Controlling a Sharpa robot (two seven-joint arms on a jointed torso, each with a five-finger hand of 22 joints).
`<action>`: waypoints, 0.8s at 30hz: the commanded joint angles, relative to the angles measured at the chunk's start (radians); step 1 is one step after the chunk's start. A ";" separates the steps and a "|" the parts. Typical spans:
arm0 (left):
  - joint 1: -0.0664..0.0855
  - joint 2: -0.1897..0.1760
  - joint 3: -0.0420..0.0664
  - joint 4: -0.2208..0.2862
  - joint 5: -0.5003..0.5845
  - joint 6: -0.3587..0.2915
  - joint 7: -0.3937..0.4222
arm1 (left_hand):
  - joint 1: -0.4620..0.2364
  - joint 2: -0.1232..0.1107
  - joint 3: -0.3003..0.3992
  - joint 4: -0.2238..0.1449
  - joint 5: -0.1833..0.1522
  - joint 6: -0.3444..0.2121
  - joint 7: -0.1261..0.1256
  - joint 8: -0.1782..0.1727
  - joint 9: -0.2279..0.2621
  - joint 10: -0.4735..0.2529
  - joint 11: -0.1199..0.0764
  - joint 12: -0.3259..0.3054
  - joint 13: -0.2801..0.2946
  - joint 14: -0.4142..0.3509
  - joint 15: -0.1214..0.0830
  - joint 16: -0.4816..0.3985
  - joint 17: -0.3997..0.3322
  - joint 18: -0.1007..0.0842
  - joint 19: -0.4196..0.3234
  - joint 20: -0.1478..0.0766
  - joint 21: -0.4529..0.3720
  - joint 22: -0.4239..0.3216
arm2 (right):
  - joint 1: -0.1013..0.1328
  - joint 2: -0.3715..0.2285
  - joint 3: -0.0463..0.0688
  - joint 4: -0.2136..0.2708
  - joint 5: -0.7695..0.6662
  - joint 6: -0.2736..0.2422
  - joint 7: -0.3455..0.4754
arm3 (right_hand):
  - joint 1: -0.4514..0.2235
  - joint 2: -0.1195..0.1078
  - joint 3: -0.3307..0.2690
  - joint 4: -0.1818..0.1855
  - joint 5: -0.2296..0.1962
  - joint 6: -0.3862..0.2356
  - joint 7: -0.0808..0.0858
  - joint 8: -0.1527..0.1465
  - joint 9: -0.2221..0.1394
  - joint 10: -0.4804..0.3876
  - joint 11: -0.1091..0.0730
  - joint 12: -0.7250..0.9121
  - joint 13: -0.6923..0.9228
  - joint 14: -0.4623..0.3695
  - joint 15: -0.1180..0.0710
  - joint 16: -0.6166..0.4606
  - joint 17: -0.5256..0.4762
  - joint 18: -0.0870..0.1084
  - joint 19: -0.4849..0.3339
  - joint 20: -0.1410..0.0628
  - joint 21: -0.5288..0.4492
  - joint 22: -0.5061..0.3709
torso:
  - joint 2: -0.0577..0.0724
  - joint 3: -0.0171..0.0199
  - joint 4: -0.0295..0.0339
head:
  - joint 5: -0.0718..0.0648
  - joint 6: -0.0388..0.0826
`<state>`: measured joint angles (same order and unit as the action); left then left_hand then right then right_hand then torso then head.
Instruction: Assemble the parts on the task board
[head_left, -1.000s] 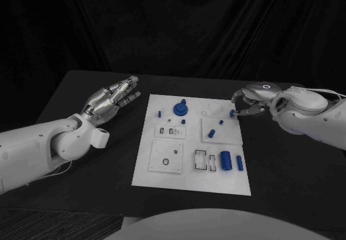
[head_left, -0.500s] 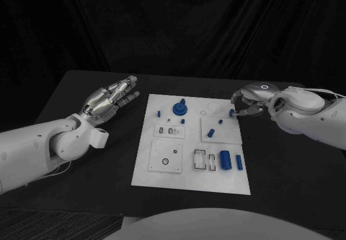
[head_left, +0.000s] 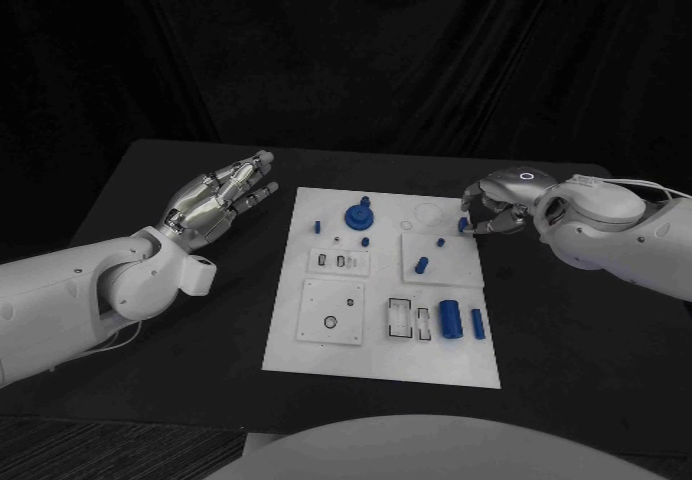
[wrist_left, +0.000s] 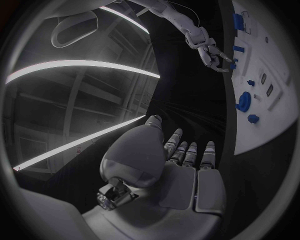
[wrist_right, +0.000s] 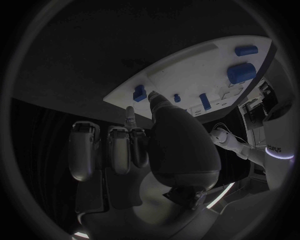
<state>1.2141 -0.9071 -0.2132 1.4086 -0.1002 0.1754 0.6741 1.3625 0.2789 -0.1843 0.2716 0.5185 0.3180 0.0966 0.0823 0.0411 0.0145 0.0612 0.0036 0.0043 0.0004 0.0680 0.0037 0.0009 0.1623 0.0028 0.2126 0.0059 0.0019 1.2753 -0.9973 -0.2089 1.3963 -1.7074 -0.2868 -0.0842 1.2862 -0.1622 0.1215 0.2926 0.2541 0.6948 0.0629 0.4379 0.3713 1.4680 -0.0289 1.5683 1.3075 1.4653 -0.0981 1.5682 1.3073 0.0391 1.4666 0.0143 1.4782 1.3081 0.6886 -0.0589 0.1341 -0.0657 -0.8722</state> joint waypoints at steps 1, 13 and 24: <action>0.000 0.000 0.001 0.003 0.001 0.012 0.010 | 0.010 -0.001 0.006 -0.002 0.005 -0.002 0.000 0.003 0.001 0.000 0.005 0.002 0.001 0.000 0.009 -0.004 -0.001 0.019 0.001 0.008 -0.002 0.001 | -0.006 0.001 0.000 -0.004 -0.002 0.013 -0.025 | 0.010 -0.002 0.001 -0.002 0.011 0.007 0.000 0.008 0.004 0.103 0.008 0.003 0.263 0.106 0.004 0.003 0.263 -0.014 0.054 0.005 -0.005 0.229 | -0.001 -0.0003 0.0011 | 0.001 0.001; 0.000 -0.004 0.001 0.006 0.001 0.014 0.006 | 0.010 -0.001 0.006 -0.002 0.005 -0.003 0.000 0.003 0.001 0.000 0.005 0.002 0.001 0.000 0.010 -0.004 -0.001 0.019 0.001 0.008 -0.002 0.001 | -0.010 0.013 0.000 -0.016 -0.002 0.013 -0.021 | 0.025 0.003 0.006 -0.005 0.052 0.005 -0.002 0.040 0.024 0.103 0.007 0.003 0.263 0.106 0.004 0.003 0.263 -0.013 0.053 0.005 -0.008 0.228 | 0.000 -0.0012 0.0005 | 0.000 0.001; -0.001 -0.004 0.001 0.005 0.001 0.016 0.005 | 0.010 -0.001 0.006 -0.002 0.005 -0.004 0.000 0.003 0.001 0.000 0.005 0.002 0.001 0.000 0.010 -0.004 -0.001 0.019 0.001 0.008 -0.002 0.001 | -0.015 0.026 0.000 -0.029 -0.002 0.010 -0.017 | 0.047 0.009 0.012 -0.008 0.103 -0.006 -0.003 0.077 0.051 0.103 0.005 0.003 0.263 0.106 0.002 0.003 0.263 -0.013 0.053 0.004 -0.009 0.228 | 0.001 -0.0002 0.0001 | -0.001 -0.001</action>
<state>1.2141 -0.9118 -0.2132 1.4116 -0.1002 0.1781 0.6701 1.3625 0.2789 -0.1843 0.2716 0.5184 0.3180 0.0966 0.0822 0.0411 0.0144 0.0611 0.0036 0.0043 0.0004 0.0680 0.0037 0.0013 0.1623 0.0028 0.2126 0.0059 0.0018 1.2634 -0.9720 -0.2090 1.3700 -1.7071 -0.2804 -0.0874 1.3229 -0.1520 0.1302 0.2838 0.3565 0.6940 0.0620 0.5112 0.4220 1.4680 -0.0290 1.5683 1.3074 1.4653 -0.0982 1.5682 1.3073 0.0391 1.4667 0.0143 1.4740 1.3078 0.6892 -0.0597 0.1341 -0.0657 -0.8727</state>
